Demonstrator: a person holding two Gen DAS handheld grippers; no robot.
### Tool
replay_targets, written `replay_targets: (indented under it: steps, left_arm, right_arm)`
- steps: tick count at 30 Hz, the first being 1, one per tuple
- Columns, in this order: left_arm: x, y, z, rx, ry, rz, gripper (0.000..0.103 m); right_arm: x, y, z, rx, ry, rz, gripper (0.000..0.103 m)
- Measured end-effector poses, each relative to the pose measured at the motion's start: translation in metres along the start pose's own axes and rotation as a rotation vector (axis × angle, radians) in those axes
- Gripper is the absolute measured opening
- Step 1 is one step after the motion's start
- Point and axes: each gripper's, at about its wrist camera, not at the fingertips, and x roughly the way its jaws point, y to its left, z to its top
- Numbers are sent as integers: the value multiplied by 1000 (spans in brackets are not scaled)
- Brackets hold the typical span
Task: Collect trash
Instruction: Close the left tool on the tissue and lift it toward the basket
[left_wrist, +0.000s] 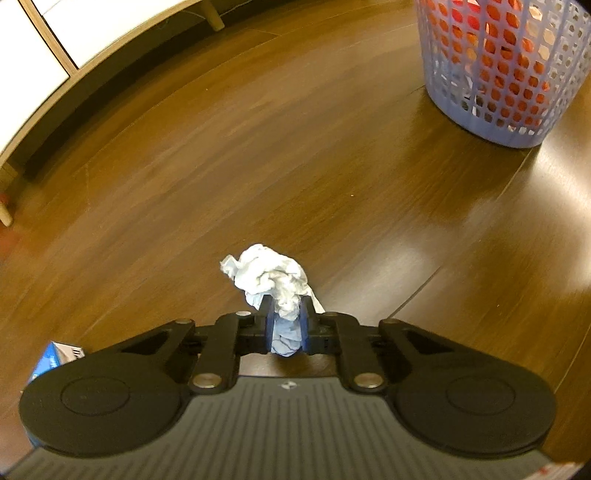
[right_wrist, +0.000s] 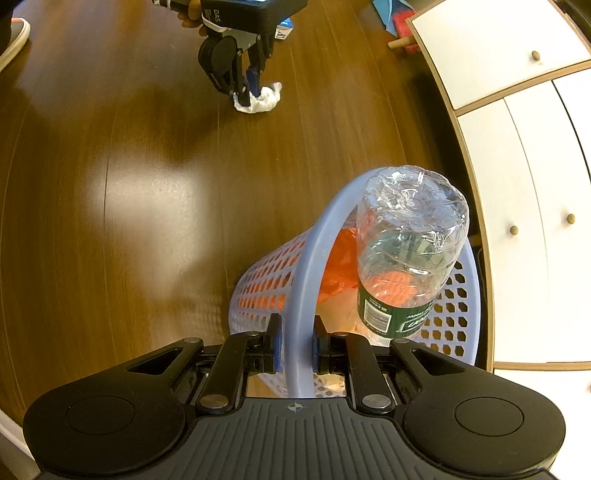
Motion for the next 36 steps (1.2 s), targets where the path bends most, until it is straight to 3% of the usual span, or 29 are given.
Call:
replay_targets:
  steps: [19,36]
  left_arm:
    - [-100,10,15,-30,-118,19,8]
    - [-224,-18,67,18,-323,-10,8]
  right_arm:
    - [1,8,0,-39,5,-10,12]
    - [5,25,-1,-152,18,-49,12]
